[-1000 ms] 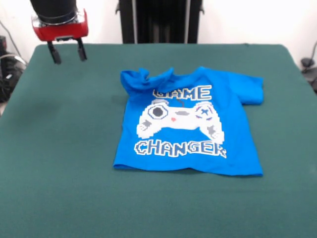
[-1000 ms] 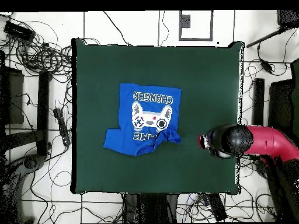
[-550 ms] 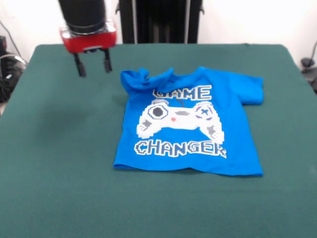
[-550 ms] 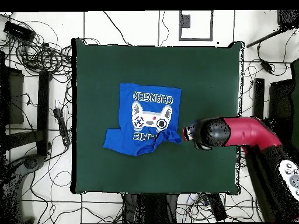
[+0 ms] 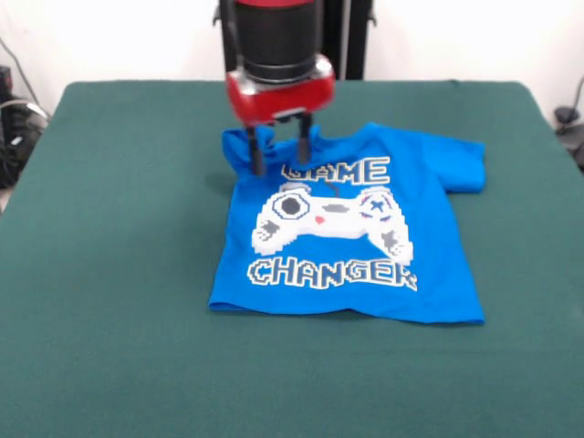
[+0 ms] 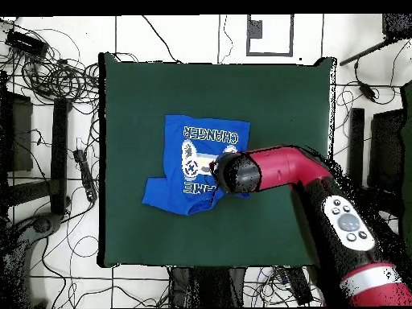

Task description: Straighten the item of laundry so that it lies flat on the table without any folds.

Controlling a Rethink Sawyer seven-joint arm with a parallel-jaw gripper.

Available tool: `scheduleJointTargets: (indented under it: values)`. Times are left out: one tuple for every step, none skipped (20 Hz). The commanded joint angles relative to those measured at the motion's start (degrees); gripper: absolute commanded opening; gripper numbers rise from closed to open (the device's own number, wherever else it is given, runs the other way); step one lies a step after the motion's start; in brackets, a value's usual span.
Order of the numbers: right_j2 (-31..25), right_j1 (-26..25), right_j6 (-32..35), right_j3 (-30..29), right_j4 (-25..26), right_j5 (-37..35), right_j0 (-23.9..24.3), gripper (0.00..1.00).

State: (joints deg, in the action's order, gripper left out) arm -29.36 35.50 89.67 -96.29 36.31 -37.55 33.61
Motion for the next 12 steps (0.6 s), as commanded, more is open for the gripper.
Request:
scheduleJointTargets:
  values:
    - [4.9,-5.3,16.7,-0.5,-3.1,6.4,-5.1,1.0]
    - [5.4,-5.3,16.3,-1.1,-3.6,7.0,-5.1,1.0]
    - [5.8,-5.3,15.9,-1.6,-4.0,7.7,-5.2,1.0]
    - [6.3,-5.1,15.6,-2.1,-4.2,8.2,-5.3,1.0]
    - [6.8,-5.0,15.5,-2.5,-4.4,8.9,-5.4,1.0]
    - [7.5,-5.2,15.6,-2.7,-4.6,9.5,-5.6,1.0]
    - [8.1,-5.5,15.5,-2.6,-4.6,10.3,-5.9,1.0]
    - [8.7,-6.1,15.5,-2.4,-4.7,10.9,-6.0,1.0]
    - [9.4,-6.6,15.3,-1.9,-4.8,11.5,-6.3,1.0]
    - [9.8,-7.3,15.1,-1.5,-4.9,12.0,-6.4,1.0]
    - [10.1,-8.0,14.7,-1.1,-4.9,12.6,-6.4,1.0]
    - [10.4,-8.5,14.3,-0.9,-5.1,13.0,-6.4,1.0]
